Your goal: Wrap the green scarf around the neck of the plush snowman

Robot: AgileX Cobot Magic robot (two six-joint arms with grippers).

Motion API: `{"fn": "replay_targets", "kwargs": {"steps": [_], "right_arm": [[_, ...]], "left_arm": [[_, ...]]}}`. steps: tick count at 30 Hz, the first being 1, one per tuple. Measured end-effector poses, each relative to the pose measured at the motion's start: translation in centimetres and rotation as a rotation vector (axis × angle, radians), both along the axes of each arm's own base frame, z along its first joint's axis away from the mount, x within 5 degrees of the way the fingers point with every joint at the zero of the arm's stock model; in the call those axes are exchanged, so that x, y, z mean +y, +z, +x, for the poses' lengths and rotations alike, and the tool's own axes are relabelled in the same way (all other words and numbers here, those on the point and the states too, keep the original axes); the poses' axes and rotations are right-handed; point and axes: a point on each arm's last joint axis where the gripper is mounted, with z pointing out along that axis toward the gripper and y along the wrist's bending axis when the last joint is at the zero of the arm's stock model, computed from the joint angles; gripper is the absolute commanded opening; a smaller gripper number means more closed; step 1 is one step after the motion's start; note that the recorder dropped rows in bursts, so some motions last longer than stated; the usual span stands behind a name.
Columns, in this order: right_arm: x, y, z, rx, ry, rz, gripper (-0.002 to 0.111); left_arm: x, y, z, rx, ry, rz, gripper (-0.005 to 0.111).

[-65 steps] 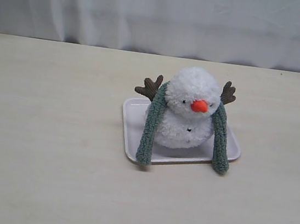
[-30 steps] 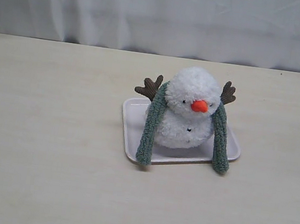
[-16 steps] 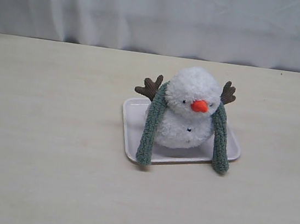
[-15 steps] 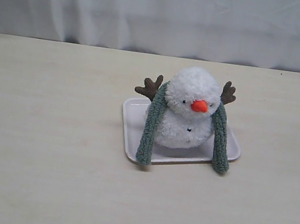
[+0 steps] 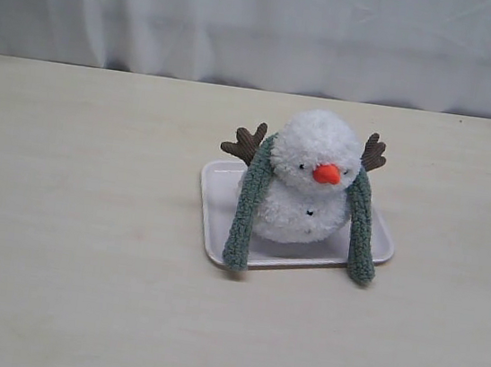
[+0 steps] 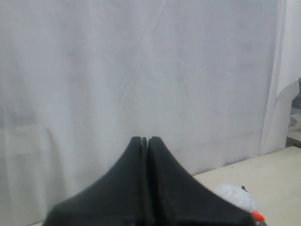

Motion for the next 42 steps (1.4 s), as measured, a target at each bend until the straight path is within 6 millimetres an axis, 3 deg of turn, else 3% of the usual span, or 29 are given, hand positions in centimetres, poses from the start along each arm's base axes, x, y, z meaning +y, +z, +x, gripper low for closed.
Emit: {"fn": "replay_targets", "kwargs": {"steps": [16,28,42], "right_arm": [[0.0,0.0,0.0,0.0,0.0,0.0,0.004],[0.0,0.0,0.0,0.0,0.0,0.0,0.004],[0.0,0.0,0.0,0.0,0.0,0.0,0.004]], "left_arm": [[2.3,-0.2,-3.3,-0.041,0.203,-0.05,0.0],[3.0,-2.7,-5.2,-0.094,0.367,-0.059,0.0],[3.1,-5.2,-5.0,-0.14,0.396,-0.057,0.0]]}}
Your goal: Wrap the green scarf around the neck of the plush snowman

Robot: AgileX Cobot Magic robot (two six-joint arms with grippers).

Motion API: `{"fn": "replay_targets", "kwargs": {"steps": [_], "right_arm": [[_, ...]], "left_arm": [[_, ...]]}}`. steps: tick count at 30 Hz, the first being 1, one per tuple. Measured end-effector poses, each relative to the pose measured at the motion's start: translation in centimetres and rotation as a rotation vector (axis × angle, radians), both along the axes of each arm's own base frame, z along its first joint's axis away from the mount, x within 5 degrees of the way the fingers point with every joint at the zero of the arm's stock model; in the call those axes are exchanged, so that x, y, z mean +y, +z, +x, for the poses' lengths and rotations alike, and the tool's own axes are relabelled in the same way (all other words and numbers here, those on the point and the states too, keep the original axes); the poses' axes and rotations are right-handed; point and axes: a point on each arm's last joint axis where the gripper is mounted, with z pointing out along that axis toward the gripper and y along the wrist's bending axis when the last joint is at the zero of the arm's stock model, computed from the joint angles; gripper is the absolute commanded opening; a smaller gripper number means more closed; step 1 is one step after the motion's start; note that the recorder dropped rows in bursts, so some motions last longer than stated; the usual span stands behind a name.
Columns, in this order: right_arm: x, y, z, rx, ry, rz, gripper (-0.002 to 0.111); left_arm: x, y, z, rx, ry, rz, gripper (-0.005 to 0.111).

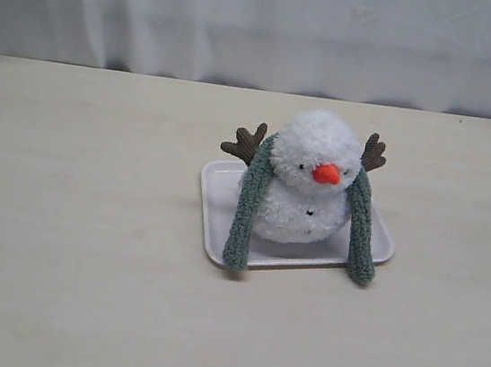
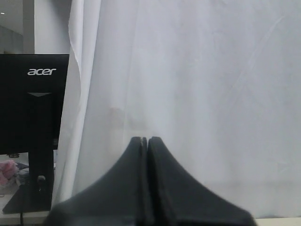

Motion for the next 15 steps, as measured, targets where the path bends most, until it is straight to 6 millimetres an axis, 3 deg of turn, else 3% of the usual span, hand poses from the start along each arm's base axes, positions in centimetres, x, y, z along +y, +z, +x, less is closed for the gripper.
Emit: {"fn": "replay_targets", "kwargs": {"steps": [15], "right_arm": [[0.0,0.0,0.0,0.0,0.0,0.0,0.004]], "left_arm": [[-0.1,-5.3,2.6,0.04,0.008,0.018,0.0]]}}
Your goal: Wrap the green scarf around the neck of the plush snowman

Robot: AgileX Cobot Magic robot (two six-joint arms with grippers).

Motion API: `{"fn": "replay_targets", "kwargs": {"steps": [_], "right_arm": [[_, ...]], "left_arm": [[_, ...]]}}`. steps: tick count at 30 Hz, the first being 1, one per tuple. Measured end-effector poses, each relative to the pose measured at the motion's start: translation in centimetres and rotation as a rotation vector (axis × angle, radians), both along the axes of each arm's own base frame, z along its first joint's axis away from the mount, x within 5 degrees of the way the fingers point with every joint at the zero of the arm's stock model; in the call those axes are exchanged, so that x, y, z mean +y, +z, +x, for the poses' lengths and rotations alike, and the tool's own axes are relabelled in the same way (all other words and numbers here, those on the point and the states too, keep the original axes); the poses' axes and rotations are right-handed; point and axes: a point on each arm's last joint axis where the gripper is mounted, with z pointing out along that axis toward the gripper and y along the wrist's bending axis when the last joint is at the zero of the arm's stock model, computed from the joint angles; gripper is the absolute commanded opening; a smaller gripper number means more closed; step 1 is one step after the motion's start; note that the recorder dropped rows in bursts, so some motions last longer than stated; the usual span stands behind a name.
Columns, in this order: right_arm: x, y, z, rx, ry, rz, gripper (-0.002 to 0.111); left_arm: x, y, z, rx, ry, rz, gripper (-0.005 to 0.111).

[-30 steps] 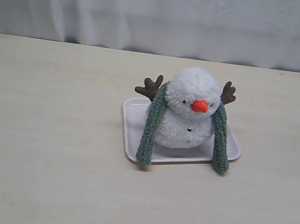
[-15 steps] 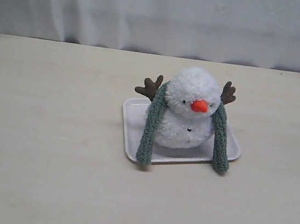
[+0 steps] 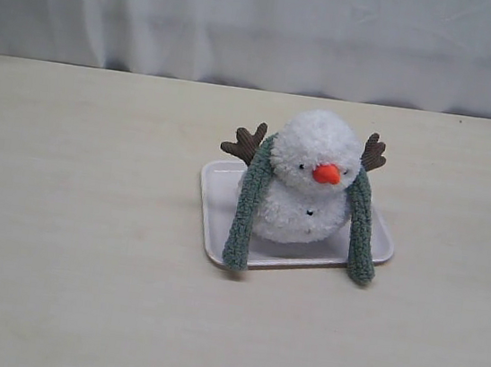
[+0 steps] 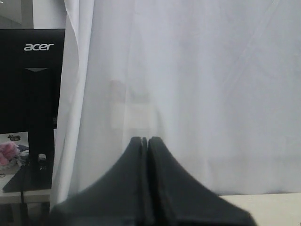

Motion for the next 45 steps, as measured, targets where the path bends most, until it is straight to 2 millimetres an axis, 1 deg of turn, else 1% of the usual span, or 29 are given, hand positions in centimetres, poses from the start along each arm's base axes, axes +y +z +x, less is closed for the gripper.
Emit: {"fn": "replay_targets", "kwargs": {"steps": [6,11,14,24,29,36,45], "right_arm": [[0.0,0.0,0.0,0.0,0.0,0.0,0.004],[0.0,0.0,0.0,0.0,0.0,0.0,0.004],[0.0,0.0,0.0,0.0,0.0,0.0,0.004],[0.0,0.0,0.0,0.0,0.0,0.0,0.004],[0.0,0.0,0.0,0.0,0.0,0.0,0.004],[0.0,0.0,0.0,0.0,0.0,0.0,0.004],[0.0,0.0,0.0,0.0,0.0,0.0,0.004]], "left_arm": [[0.0,-2.4,0.7,0.035,0.0,0.002,0.0],[-0.1,-4.0,1.1,0.072,0.003,0.022,0.0],[-0.1,-5.5,1.4,0.113,0.007,0.049,0.0],[-0.1,-6.1,1.4,0.162,0.009,0.062,0.0],[0.0,-7.3,1.4,0.296,0.012,0.072,0.0],[0.1,-8.4,1.3,0.424,0.015,0.077,0.0],[0.1,-8.6,1.2,0.444,0.015,0.076,0.0]]}}
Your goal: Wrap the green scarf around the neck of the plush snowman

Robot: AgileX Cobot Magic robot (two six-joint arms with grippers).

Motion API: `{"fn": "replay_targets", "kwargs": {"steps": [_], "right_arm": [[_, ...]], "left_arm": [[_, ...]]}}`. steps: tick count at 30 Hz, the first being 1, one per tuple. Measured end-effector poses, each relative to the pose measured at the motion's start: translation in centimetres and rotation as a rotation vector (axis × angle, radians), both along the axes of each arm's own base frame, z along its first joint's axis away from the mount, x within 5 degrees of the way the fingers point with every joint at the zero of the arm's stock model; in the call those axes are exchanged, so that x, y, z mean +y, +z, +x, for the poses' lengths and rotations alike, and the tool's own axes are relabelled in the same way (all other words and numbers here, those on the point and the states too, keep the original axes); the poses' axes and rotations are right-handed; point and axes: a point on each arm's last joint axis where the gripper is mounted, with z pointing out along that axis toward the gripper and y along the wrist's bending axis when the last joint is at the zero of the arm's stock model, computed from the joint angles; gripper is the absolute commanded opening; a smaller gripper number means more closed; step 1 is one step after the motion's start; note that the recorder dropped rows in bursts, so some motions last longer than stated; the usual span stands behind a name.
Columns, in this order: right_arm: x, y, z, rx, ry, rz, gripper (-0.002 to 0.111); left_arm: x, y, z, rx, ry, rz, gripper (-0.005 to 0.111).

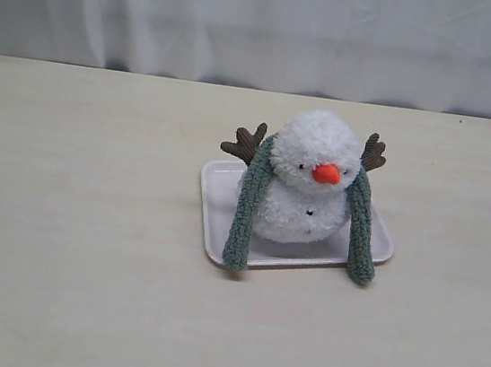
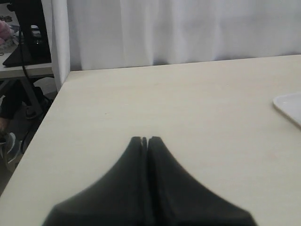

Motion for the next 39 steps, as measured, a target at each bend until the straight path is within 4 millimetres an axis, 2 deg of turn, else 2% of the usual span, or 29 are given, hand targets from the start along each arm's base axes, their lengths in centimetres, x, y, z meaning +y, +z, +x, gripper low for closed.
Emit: {"fn": "replay_targets", "kwargs": {"steps": [32,35,39], "right_arm": [[0.0,0.0,-0.1,-0.002,0.0,0.001,0.004],[-0.4,0.4,-1.2,-0.064,-0.013,-0.052,0.004],[-1.3,-0.2,-4.4,-0.195,-0.042,-0.107,0.004]], "left_arm": [[0.0,0.0,0.0,0.002,0.0,0.002,0.0],[0.0,0.0,0.0,0.003,0.0,0.003,0.0],[0.0,0.0,0.0,0.003,0.0,0.003,0.0]]}}
